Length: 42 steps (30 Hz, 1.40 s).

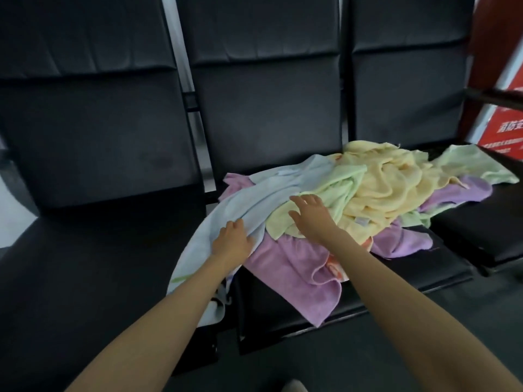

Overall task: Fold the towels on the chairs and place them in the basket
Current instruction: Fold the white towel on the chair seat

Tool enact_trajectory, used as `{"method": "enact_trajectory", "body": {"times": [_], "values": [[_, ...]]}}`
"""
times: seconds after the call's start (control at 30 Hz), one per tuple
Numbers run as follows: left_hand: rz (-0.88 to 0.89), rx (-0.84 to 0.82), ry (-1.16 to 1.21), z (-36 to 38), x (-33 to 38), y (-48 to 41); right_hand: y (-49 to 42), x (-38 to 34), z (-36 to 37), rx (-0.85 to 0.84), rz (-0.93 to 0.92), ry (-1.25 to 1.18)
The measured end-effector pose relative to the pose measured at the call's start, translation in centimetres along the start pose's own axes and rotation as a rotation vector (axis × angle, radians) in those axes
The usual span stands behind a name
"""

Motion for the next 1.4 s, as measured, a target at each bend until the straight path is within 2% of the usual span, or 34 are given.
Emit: {"method": "enact_trajectory", "body": {"times": [0.13, 0.3, 0.47, 0.6, 0.67, 0.73, 0.83, 1.0, 1.1, 1.2, 1.3, 1.4], "values": [[0.012, 0.11, 0.103, 1.1, -1.7, -2.3, -2.6, -0.1, 2.6, -0.047, 0.051, -0.038], [-0.022, 0.365, 0.476, -1.1, -2.6, -2.0, -3.7, 0.4, 3.4, -0.03, 0.117, -0.053], [0.142, 0.503, 0.764, -7.0, -0.6, 0.7, -4.2, -2.7, -0.3, 0.187, 0.042, 0.05], [0.232, 0.54, 0.854, -11.5, -0.7, 3.6, -3.9, -5.1, -1.8, 0.022, 0.017, -0.001], [0.225, 0.556, 0.851, -13.4, -1.5, 5.3, -2.8, -7.0, -3.0, 0.016, 0.006, -0.075], [0.17, 0.557, 0.842, -15.0, -2.8, 7.0, -1.3, -9.3, -5.2, 0.126, 0.002, -0.205], [0.053, 0.58, 0.866, -16.6, -5.2, 10.1, 1.8, -13.4, -9.1, 0.243, 0.007, -0.53], [-0.049, 0.703, 0.87, -18.8, -9.7, 16.8, 8.2, -23.3, -13.2, 0.255, -0.268, -0.777], [-0.146, 0.76, 0.859, -19.5, -13.5, 20.8, 11.4, -28.5, -12.7, 0.2, -0.381, -0.805], [-0.284, 0.791, 0.87, -19.4, -17.8, 23.6, 12.9, -32.0, -9.9, 0.088, -0.418, -0.797], [-0.405, 0.798, 0.87, -18.5, -21.5, 25.3, 12.4, -33.5, -5.8, -0.05, -0.316, -0.772], [-0.474, 0.771, 0.923, -17.8, -23.8, 25.6, 10.8, -34.5, -1.9, -0.215, -0.142, -0.897]]}}
Point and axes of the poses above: each hand's wrist, its own y-axis away from the middle knuckle, its own z-axis out of the palm, x = y × z, the point moved 5 cm from there along -y, towards the middle knuckle, and after that the axes turned 1 degree about z, right-handed, at the moved point
